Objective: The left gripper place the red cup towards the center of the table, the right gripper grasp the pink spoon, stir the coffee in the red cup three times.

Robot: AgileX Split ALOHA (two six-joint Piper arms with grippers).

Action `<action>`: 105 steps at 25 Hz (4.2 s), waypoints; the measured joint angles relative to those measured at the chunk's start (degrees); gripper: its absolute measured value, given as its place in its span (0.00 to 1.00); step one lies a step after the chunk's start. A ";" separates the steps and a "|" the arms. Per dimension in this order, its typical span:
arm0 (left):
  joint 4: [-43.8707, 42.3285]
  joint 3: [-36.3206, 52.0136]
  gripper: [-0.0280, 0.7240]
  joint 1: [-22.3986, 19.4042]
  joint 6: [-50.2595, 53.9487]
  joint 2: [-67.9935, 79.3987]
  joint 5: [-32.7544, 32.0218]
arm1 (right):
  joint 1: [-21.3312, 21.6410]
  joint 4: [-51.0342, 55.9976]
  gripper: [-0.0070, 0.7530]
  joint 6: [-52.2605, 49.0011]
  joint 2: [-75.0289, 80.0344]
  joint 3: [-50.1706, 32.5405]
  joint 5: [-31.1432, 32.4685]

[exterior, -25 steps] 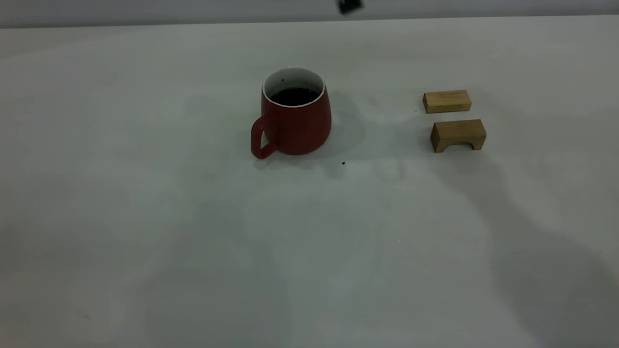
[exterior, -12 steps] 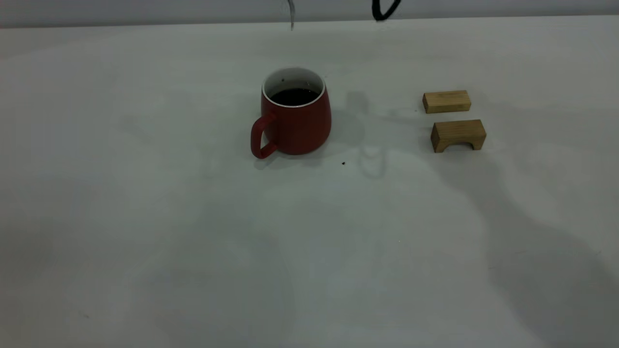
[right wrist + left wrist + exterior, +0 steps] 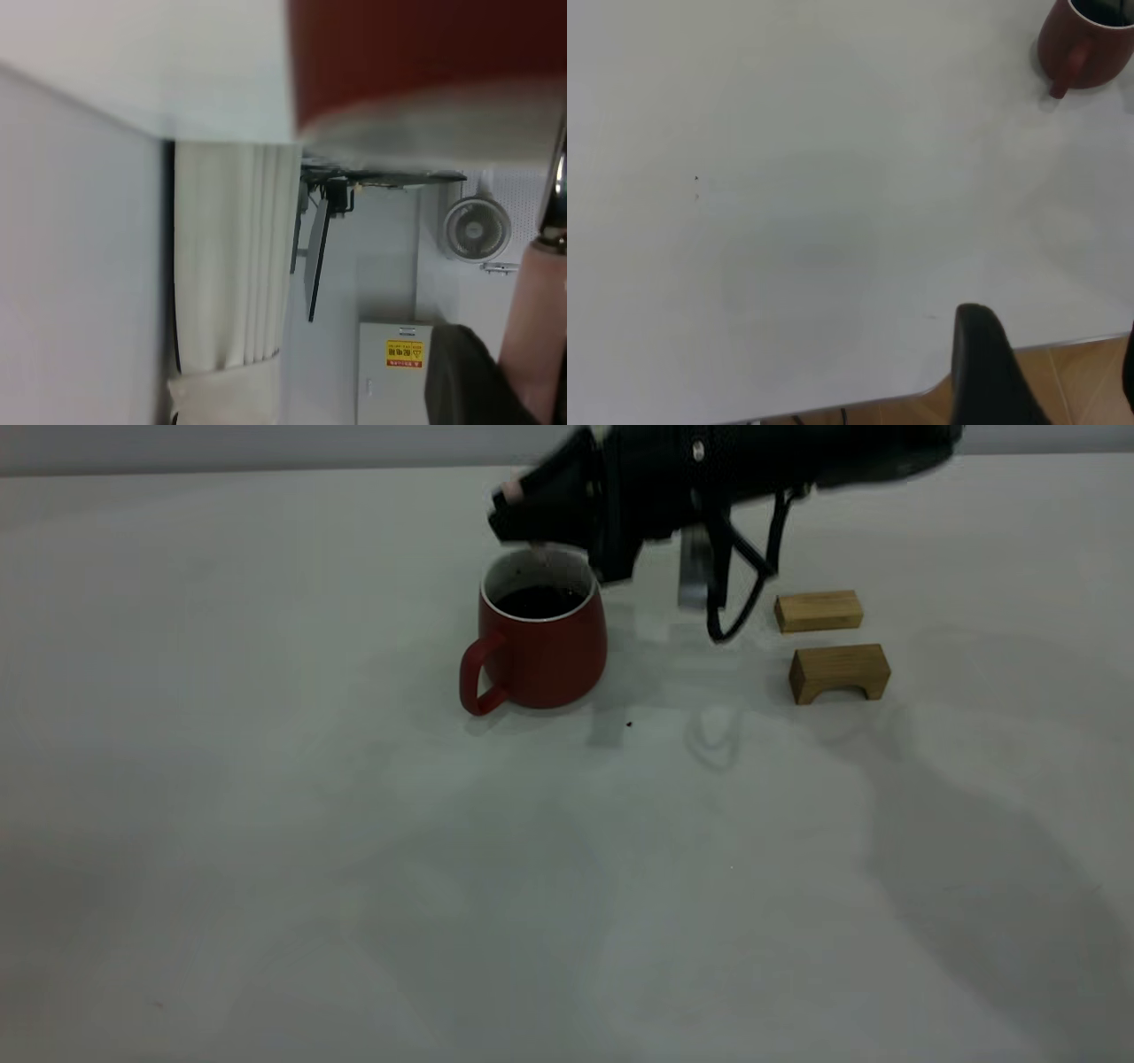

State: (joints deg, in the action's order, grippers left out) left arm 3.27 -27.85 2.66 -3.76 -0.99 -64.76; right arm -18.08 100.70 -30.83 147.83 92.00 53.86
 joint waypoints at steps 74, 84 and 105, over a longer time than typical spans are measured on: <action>0.01 0.00 0.63 0.00 0.00 0.00 0.00 | 1.43 -3.49 0.38 -0.30 6.26 12.18 10.22; 0.01 0.00 0.63 0.00 0.00 0.00 0.00 | 1.43 -18.80 0.95 6.06 1.88 12.18 12.01; 0.01 0.00 0.63 0.00 0.02 0.00 0.00 | 1.43 -87.61 0.26 62.92 -31.34 12.18 15.79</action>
State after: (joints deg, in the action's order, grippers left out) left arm 3.28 -27.85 2.66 -3.73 -0.99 -64.76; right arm -16.65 13.09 32.09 116.49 104.19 69.65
